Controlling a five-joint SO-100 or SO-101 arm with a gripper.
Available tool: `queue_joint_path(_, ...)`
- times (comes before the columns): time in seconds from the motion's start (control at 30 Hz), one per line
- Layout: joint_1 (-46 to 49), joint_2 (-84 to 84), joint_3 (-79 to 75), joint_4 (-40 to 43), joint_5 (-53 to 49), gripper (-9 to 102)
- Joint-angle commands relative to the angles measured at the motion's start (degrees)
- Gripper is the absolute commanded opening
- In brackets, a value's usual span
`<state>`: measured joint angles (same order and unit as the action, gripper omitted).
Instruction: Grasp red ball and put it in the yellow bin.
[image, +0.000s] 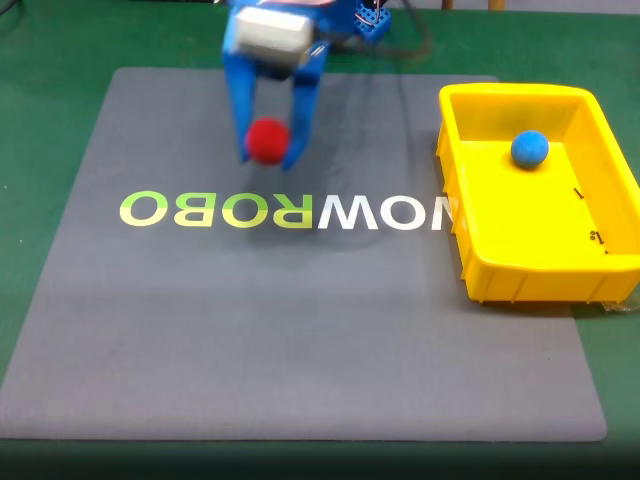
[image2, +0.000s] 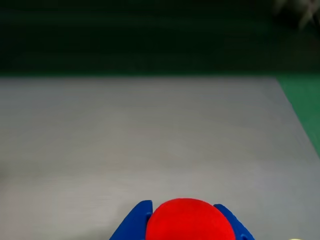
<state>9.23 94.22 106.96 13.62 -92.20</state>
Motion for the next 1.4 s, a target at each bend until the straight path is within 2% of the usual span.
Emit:
queue_joint_path(0.0, -5.9, 10.3, 3.0, -0.5, 1.5, 0)
queue_joint_path(0.27, -21.6, 18.9, 13.3, -5.3, 4.5, 0)
queue_joint_path(0.47, -31.9, 19.9, 15.5, -5.5, 6.5, 0)
queue_joint_path(0.57, -35.7, 19.2, 17.4, -8.8, 6.3, 0)
queue_joint_path(0.77, -39.1, 17.0, 19.0, -13.7, 6.2, 0)
queue_joint_path(1.1, -37.9, 16.3, 18.8, -15.2, 6.2, 1)
queue_joint_path(1.23, -37.0, 16.3, 18.7, -15.6, 7.4, 21)
queue_joint_path(1.37, -35.9, 16.3, 18.7, -15.6, 8.9, 34)
